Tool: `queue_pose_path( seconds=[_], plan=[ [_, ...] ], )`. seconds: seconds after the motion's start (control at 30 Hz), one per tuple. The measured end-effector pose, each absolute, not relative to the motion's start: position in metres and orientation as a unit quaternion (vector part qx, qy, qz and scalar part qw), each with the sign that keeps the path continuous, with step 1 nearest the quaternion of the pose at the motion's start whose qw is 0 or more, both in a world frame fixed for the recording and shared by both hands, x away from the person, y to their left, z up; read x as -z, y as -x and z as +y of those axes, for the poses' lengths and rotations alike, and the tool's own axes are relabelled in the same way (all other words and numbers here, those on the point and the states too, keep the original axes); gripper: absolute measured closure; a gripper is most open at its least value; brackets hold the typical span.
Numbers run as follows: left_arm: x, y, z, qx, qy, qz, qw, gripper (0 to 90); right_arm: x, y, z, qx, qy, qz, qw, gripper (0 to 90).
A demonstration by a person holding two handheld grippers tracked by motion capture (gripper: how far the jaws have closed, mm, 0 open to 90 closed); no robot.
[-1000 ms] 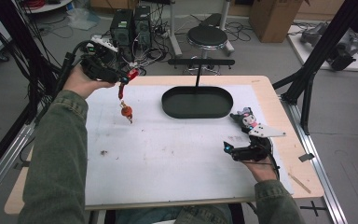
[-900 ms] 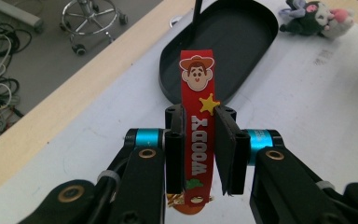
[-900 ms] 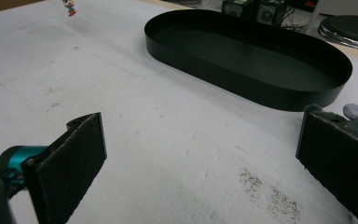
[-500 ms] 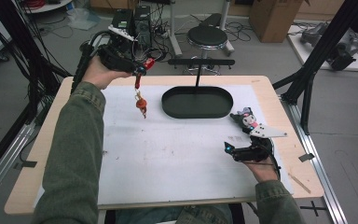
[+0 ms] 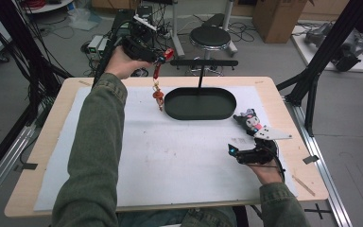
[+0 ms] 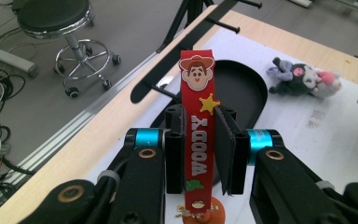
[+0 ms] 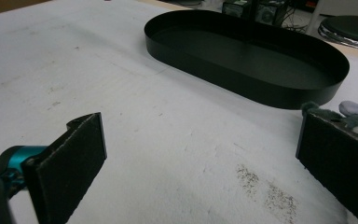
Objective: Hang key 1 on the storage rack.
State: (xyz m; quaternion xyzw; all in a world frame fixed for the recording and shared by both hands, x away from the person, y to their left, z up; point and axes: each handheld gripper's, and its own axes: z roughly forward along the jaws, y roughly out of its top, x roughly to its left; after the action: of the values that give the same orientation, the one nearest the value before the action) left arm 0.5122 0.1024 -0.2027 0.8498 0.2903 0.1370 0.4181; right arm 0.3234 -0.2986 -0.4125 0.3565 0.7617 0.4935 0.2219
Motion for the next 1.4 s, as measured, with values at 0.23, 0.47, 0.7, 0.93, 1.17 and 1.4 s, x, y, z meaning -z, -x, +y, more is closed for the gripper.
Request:
queue_pose_path(
  seconds=[0.23,0.47,0.7,0.93,1.17,1.4],
  plan=[
    [0.200,-0.526,0.088,-0.143,-0.838,0.292,0.438,74.9,0.413,-0.324,-0.300,-0.495,-0.358,0.761,0.219,0.5],
    [0.190,-0.535,0.074,-0.155,-0.835,0.306,0.431,74.8,0.413,-0.325,-0.300,-0.496,-0.359,0.761,0.216,0.5],
    [0.185,-0.542,0.064,-0.170,-0.834,0.307,0.425,74.9,0.413,-0.323,-0.303,-0.495,-0.362,0.759,0.219,0.5],
    [0.190,-0.548,0.059,-0.175,-0.833,0.313,0.422,74.9,0.413,-0.316,-0.313,-0.492,-0.375,0.750,0.234,0.6],
    [0.197,-0.556,0.048,-0.177,-0.831,0.312,0.425,74.8,0.412,-0.309,-0.324,-0.500,-0.388,0.736,0.241,0.5],
    [0.211,-0.564,0.032,-0.171,-0.834,0.321,0.414,74.8,0.413,-0.308,-0.325,-0.496,-0.391,0.736,0.244,0.5]
  ],
)
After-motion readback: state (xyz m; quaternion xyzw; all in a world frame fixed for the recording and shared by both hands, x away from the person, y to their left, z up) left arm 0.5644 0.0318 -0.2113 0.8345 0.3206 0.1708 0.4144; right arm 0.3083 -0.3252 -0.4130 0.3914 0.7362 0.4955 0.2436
